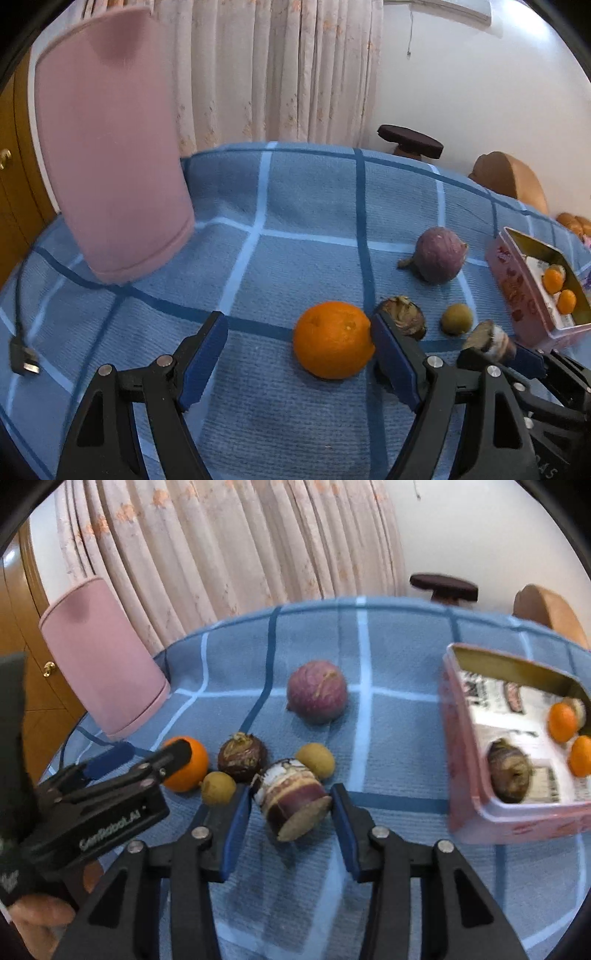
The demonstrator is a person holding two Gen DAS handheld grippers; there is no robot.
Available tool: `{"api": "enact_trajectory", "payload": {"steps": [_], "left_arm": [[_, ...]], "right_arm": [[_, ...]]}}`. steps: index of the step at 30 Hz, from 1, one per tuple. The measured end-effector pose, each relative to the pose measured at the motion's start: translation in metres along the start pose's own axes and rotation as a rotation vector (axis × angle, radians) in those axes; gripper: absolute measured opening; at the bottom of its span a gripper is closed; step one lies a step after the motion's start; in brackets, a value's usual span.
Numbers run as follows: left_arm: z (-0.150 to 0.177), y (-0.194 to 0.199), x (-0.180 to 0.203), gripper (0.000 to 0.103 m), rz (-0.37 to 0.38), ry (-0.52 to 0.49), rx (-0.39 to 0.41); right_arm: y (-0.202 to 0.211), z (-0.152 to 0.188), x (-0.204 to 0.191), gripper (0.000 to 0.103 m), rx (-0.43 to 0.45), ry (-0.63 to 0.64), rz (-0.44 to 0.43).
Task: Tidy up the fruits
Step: 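Grasp a sugarcane piece with the right tool while the left tool grasps an orange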
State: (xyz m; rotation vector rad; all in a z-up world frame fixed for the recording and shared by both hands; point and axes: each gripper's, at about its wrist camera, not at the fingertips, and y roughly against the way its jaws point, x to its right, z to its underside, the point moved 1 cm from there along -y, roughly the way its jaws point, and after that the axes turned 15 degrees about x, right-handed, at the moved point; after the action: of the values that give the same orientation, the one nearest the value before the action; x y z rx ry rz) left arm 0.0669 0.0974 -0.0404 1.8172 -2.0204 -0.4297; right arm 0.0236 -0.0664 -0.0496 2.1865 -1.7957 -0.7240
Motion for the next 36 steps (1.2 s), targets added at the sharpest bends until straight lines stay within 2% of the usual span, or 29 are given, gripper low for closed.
{"api": "enact_trajectory", "payload": {"steps": [5, 8, 9, 12, 13, 14, 17, 22, 25, 28, 30, 36], "left_arm": [[0.002, -0.002, 0.001, 0.081, 0.033, 0.029, -0.025], [0.006, -0.016, -0.001, 0.081, 0.081, 0.104, -0.084], [0.005, -0.018, -0.002, 0.081, 0.076, 0.128, -0.078], [0.005, -0.018, 0.004, 0.08, 0.048, 0.102, -0.081], [0.005, -0.018, 0.004, 0.071, 0.05, 0.105, -0.079], [0.004, -0.017, 0.002, 0.056, 0.048, 0.115, -0.076], [0.006, -0.014, -0.004, 0.05, 0.061, 0.15, -0.073], [0.006, -0.008, -0.009, 0.05, 0.032, 0.156, -0.058], [0.003, 0.004, -0.014, 0.05, -0.001, 0.177, 0.003], [-0.001, 0.023, -0.013, 0.05, -0.053, 0.165, 0.109], [-0.006, 0.033, -0.006, 0.05, -0.081, 0.124, 0.181], [-0.01, 0.046, 0.016, 0.05, -0.112, 0.006, 0.266]], "right_arm": [[0.006, 0.0, 0.0, 0.047, 0.02, 0.015, 0.002], [0.004, 0.001, 0.001, 0.047, 0.018, 0.012, 0.002], [0.004, 0.0, 0.001, 0.047, 0.018, 0.011, 0.003], [0.004, 0.0, 0.001, 0.047, 0.02, 0.007, 0.003], [0.004, 0.0, 0.001, 0.047, 0.019, 0.006, 0.003], [0.003, 0.0, 0.001, 0.047, 0.019, 0.006, 0.003], [0.003, 0.0, 0.001, 0.047, 0.018, 0.004, 0.002], [0.007, 0.0, 0.001, 0.047, 0.038, 0.002, -0.008], [0.014, -0.003, -0.003, 0.047, 0.09, 0.033, -0.003], [0.027, -0.007, -0.007, 0.047, 0.167, 0.098, 0.03], [0.033, -0.01, -0.011, 0.047, 0.217, 0.151, 0.063], [0.044, -0.013, -0.018, 0.047, 0.3, 0.25, 0.131]]}}
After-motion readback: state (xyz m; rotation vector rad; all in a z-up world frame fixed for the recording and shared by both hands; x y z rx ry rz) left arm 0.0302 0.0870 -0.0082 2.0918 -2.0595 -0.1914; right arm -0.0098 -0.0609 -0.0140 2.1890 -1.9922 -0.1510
